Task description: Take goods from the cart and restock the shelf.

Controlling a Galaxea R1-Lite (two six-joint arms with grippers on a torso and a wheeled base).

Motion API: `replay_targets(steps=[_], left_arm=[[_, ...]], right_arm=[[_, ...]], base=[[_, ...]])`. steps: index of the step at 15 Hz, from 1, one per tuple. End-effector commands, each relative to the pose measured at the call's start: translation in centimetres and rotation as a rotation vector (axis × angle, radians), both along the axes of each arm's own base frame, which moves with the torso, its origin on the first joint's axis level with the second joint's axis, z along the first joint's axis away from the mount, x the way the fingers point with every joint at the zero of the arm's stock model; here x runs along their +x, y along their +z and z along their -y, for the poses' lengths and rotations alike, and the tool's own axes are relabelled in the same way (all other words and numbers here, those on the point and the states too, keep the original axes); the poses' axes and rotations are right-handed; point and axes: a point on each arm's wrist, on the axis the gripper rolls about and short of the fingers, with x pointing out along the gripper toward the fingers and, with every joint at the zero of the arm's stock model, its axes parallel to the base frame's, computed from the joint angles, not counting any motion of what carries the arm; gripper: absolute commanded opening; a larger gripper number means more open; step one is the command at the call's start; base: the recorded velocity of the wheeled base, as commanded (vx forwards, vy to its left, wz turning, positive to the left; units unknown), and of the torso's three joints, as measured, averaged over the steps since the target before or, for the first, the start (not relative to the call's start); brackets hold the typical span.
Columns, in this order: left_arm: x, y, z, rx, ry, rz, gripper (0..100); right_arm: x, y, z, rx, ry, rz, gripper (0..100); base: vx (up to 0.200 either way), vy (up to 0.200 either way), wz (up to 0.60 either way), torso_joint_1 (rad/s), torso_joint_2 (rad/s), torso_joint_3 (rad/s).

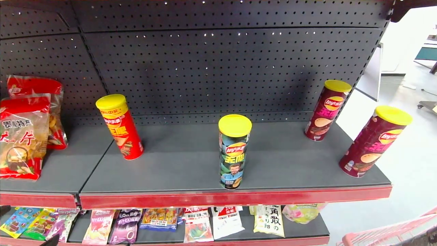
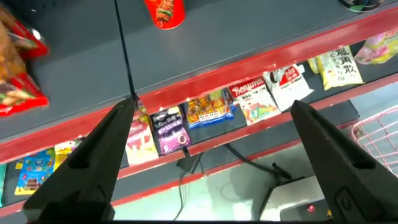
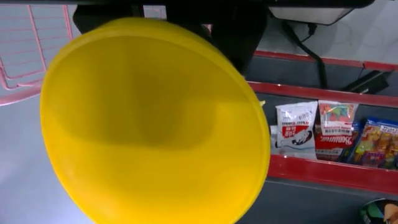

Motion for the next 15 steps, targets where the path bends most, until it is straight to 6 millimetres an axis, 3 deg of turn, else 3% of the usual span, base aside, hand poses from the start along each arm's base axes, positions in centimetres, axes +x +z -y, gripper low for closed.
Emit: replay_targets(steps=[1, 2, 4, 5, 6, 9, 13, 15], left_arm=[[-0.2, 0.0, 0.0, -0.002, 0.000, 0.008, 100], [-0.4, -0.2, -0.1, -0.003, 0.004, 0.011, 100], [-1.5, -1.0, -0.4, 0.004, 0.047, 0.040, 100], [-1.8, -1.3, -0.5, 0.002, 0.048, 0.045, 100], [-2.9, -2.4, -0.7, -0.029, 0.055, 0.072, 100], [-4.4, -4.6, -1.0, -0.052, 0.060, 0.121, 100], [-5.4, -5.8, -1.2, -0.132, 0.057, 0.159, 100], [-5.8, -6.3, -1.3, -0.180, 0.059, 0.176, 100]], right_arm=[[0.9, 0.6, -0.2, -0.007, 0.018, -0.007, 0], [1.7, 1.1, -0.3, -0.004, 0.034, 0.008, 0], [6.1, 3.3, -1.2, 0.010, 0.073, 0.073, 0], [7.2, 3.8, -1.5, 0.013, 0.081, 0.086, 0], [10.1, 4.6, -2.5, 0.021, 0.145, 0.093, 0], [13.7, 6.1, -4.9, 0.017, 0.253, 0.048, 0], [19.1, 6.7, -7.2, -0.015, 0.266, -0.017, 0], [23.1, 7.1, -8.9, -0.049, 0.286, -0.030, 0]], base=[[0.000, 0.000, 0.00, 0.000, 0.00, 0.000], [0.000, 0.000, 0.00, 0.000, 0.00, 0.000], [0.000, 0.000, 0.00, 0.000, 0.00, 0.000], [0.000, 0.000, 0.00, 0.000, 0.00, 0.000], [0.000, 0.000, 0.00, 0.000, 0.00, 0.000], [0.000, 0.000, 0.00, 0.000, 0.00, 0.000], [0.000, 0.000, 0.00, 0.000, 0.00, 0.000], [0.000, 0.000, 0.00, 0.000, 0.00, 0.000]])
